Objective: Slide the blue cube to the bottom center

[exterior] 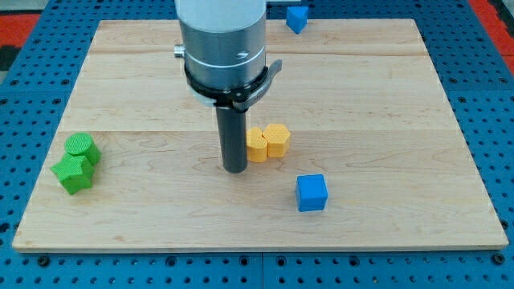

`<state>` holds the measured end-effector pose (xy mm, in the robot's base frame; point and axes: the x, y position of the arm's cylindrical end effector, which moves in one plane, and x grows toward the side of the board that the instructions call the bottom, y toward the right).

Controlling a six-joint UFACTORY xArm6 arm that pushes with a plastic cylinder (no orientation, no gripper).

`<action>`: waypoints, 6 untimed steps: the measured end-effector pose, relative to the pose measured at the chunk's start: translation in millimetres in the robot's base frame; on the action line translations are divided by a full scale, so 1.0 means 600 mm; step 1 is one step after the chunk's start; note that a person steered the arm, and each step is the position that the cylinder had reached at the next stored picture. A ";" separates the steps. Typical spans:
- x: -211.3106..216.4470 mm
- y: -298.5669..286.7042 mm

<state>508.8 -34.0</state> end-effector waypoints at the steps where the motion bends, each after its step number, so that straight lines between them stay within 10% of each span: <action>1: -0.002 0.111; 2: 0.001 0.229; 6: 0.064 0.166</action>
